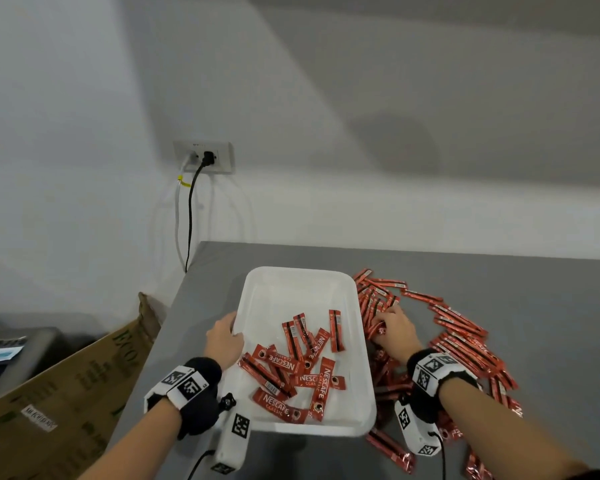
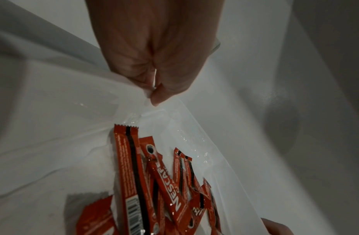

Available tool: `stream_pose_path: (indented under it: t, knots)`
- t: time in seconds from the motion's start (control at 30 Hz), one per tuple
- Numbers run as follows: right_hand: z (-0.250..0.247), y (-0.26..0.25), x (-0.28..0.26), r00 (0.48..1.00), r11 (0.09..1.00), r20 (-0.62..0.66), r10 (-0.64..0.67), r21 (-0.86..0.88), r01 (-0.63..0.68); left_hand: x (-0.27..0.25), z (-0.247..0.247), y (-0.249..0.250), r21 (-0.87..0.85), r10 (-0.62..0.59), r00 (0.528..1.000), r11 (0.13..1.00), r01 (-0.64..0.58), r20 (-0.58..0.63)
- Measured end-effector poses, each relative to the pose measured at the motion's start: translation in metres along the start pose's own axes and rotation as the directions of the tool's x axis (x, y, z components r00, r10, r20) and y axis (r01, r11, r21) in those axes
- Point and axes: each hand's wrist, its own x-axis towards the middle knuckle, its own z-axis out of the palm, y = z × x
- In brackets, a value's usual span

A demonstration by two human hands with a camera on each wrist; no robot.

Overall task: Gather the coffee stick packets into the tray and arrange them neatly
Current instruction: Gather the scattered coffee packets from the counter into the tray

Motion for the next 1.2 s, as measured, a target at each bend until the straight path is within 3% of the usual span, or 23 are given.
stream_pose_path:
  t: [0.17, 0.33, 0.43, 0.53, 0.6, 0.67, 0.7, 0.87, 1.03, 1.2]
  knots:
    - [-0.035, -0.013, -0.006, 0.995, 1.0, -0.098, 0.01, 0.024, -0.007, -0.007, -0.004, 0.004, 0.025, -0.032, 0.999, 0.999, 0.033, -0.016]
    - [-0.074, -0.04, -0.007, 0.948, 0.984, -0.312, -0.07, 0.136, 0.117, -0.006, -0.004, 0.008, 0.007, -0.041, 0.999, 0.999, 0.041, -0.017]
    - [-0.077, -0.07, -0.01, 0.922, 0.947, -0.359, -0.143, 0.222, 0.233, -0.006, -0.004, 0.008, 0.007, -0.037, 0.999, 0.999, 0.037, -0.013]
    - [-0.067, -0.1, -0.016, 0.936, 0.893, -0.251, -0.247, 0.317, 0.321, -0.007, -0.005, 0.008, 0.008, -0.031, 0.999, 0.999, 0.031, -0.011]
    - [-0.059, -0.111, -0.018, 0.928, 0.88, -0.027, -0.372, 0.307, 0.362, -0.007, -0.005, 0.008, 0.0, -0.034, 0.999, 0.999, 0.034, -0.011]
    - [-0.054, -0.11, -0.018, 0.9, 0.899, 0.19, -0.391, 0.29, 0.329, -0.006, -0.004, 0.008, -0.001, -0.028, 1.0, 1.0, 0.028, -0.01]
    - [-0.054, -0.106, -0.017, 0.9, 0.904, 0.224, -0.374, 0.304, 0.3, -0.005, -0.004, 0.008, 0.008, -0.023, 1.0, 1.0, 0.023, -0.014]
    - [-0.059, -0.058, 0.01, 0.977, 0.929, -0.031, -0.212, 0.304, 0.211, -0.004, -0.003, 0.007, 0.02, -0.007, 1.0, 1.0, 0.008, -0.013]
    - [-0.039, -0.009, 0.039, 0.992, 0.997, 0.116, -0.041, 0.067, 0.034, -0.004, -0.004, 0.007, 0.012, -0.008, 1.0, 1.0, 0.008, 0.001]
    - [-0.032, 0.003, 0.055, 0.983, 0.997, 0.185, 0.015, -0.074, -0.001, -0.001, -0.007, 0.01, 0.004, -0.031, 0.999, 1.0, 0.031, 0.01]
